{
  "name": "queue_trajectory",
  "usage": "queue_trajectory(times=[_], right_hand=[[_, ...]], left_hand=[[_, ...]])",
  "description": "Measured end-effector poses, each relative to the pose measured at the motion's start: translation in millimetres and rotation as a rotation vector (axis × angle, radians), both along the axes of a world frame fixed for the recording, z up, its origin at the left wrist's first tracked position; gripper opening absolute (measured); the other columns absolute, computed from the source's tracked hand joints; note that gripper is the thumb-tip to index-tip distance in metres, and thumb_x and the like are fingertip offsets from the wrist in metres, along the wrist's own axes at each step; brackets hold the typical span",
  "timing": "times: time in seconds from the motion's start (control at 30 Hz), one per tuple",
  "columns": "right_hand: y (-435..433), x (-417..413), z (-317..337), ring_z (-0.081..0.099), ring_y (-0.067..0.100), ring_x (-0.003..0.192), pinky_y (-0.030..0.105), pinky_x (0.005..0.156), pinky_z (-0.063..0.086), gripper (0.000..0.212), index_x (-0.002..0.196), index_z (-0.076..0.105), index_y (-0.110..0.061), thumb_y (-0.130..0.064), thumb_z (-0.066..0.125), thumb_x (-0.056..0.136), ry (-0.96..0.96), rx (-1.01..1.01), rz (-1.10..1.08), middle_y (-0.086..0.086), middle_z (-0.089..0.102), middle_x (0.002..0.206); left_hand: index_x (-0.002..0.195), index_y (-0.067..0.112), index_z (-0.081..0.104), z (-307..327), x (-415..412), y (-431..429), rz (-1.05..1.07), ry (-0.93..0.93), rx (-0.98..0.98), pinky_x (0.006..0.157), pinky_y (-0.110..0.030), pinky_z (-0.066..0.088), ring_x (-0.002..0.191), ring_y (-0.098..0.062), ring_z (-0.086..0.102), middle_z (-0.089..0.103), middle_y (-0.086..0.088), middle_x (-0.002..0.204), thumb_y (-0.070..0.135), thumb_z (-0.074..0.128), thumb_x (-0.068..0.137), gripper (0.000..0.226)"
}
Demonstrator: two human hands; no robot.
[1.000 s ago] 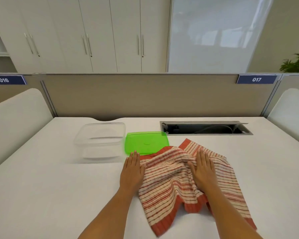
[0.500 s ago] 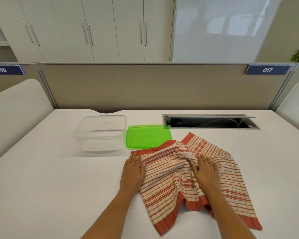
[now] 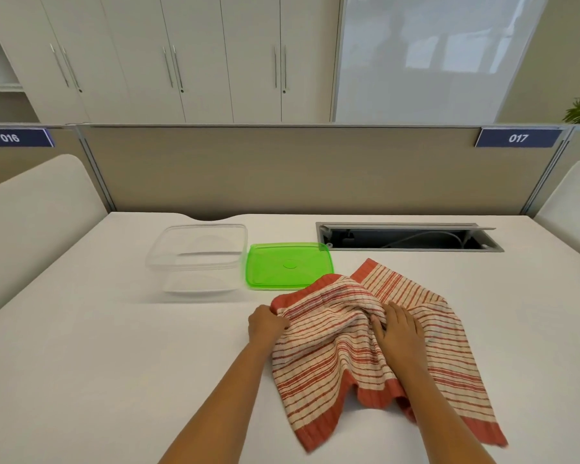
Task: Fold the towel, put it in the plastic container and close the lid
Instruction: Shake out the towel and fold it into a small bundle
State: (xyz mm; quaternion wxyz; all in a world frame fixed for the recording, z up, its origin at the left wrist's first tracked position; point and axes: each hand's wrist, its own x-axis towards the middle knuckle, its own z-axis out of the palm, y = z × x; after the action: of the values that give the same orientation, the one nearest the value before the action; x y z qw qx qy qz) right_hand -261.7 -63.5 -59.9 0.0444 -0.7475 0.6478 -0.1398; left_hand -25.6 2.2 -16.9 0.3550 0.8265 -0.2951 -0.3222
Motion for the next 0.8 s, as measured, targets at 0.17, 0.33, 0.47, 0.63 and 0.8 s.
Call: queue_trajectory(times=[0.17, 0.33, 0.47, 0.63, 0.8], right_hand=[[3.9, -1.9, 1.6, 0.036, 0.023, 0.135, 0.044, 0.115, 0.023, 0.057, 0.138, 0.037, -0.02, -0.055, 0.031, 0.094, -0.184, 0.011, -0.007, 0.004, 0.043, 0.145], [6.6, 16.0, 52.5, 0.035, 0.023, 0.136, 0.048, 0.112, 0.026, 0.062, 0.138, 0.037, -0.027, -0.06, 0.037, 0.085, -0.552, -0.114, 0.034, 0.003, 0.039, 0.148], [7.7, 39.6, 126.5, 0.033, 0.004, 0.128, 0.03, 0.103, 0.031, 0.063, 0.137, 0.033, -0.041, -0.064, 0.045, 0.08, -0.785, -0.062, 0.341, -0.011, 0.036, 0.147], [11.5, 53.9, 190.2, 0.052, -0.007, 0.1, 0.008, 0.081, 0.036, 0.045, 0.117, 0.056, -0.037, -0.058, 0.054, 0.078, -0.69, -0.048, 0.607, -0.022, 0.058, 0.111], [10.6, 52.3, 214.2, 0.059, 0.006, 0.081, 0.012, 0.075, 0.048, 0.013, 0.098, 0.067, -0.013, -0.017, 0.064, 0.086, -0.776, -0.304, 0.584, -0.004, 0.064, 0.089]], left_hand=[[0.111, -0.005, 0.063, 21.5, -5.3, 1.7, 0.002, 0.423, -0.187, 0.091, -0.042, 0.053, 0.093, -0.032, 0.065, 0.069, -0.023, 0.106, 0.004, 0.07, 0.075, 0.038], [0.107, 0.003, 0.066, 76.0, -12.9, -1.2, -0.168, 0.401, -0.397, 0.088, -0.042, 0.053, 0.092, -0.029, 0.067, 0.071, -0.019, 0.105, 0.009, 0.071, 0.078, 0.029], [0.097, 0.017, 0.068, 118.7, -18.1, 0.7, -0.437, 0.166, -0.486, 0.083, -0.03, 0.05, 0.086, -0.016, 0.063, 0.07, -0.005, 0.094, 0.011, 0.072, 0.077, 0.021], [0.096, 0.023, 0.067, 148.9, -28.1, 1.7, -0.531, 0.07, -0.581, 0.076, -0.023, 0.052, 0.079, -0.009, 0.064, 0.07, 0.004, 0.087, 0.013, 0.073, 0.076, 0.023], [0.097, 0.022, 0.064, 153.7, -27.8, -0.2, -0.49, 0.083, -0.606, 0.081, -0.029, 0.053, 0.079, -0.011, 0.066, 0.071, 0.003, 0.086, 0.015, 0.075, 0.073, 0.027]])
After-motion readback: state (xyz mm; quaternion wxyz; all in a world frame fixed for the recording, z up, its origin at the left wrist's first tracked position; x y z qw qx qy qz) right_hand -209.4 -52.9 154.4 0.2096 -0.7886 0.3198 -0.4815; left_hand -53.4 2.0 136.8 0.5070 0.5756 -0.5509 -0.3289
